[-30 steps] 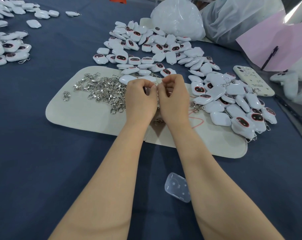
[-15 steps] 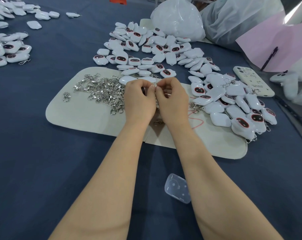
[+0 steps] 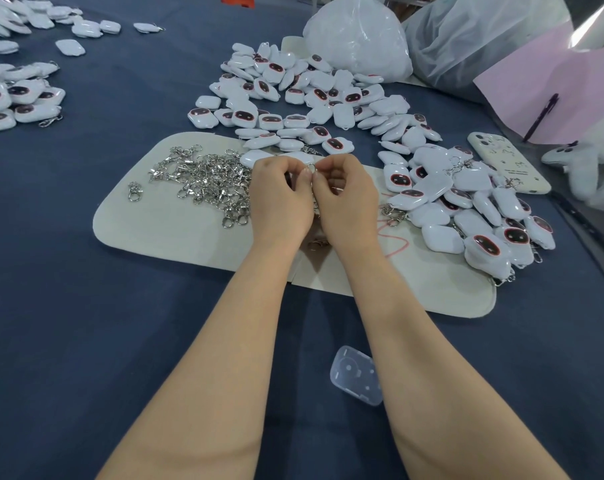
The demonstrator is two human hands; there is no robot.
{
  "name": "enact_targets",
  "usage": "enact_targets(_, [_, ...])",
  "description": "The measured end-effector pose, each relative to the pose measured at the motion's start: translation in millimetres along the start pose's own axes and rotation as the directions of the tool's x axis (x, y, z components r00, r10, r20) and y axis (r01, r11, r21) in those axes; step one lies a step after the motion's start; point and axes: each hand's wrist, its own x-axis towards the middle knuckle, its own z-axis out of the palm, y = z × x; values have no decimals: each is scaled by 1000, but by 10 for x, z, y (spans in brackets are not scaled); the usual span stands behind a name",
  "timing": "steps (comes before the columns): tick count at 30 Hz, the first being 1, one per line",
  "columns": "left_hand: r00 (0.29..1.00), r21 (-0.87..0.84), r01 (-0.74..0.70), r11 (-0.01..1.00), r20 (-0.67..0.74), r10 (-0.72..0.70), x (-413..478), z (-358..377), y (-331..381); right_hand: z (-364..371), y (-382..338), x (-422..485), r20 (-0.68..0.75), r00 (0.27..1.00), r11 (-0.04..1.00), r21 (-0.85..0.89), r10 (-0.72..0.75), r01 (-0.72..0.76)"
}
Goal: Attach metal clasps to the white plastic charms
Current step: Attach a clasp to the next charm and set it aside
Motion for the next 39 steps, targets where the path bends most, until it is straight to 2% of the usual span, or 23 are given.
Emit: enact_targets(39, [1000, 14, 4, 1000, -14, -4, -7, 5, 6, 7, -15, -4, -16, 1000, 1000, 27, -4, 4])
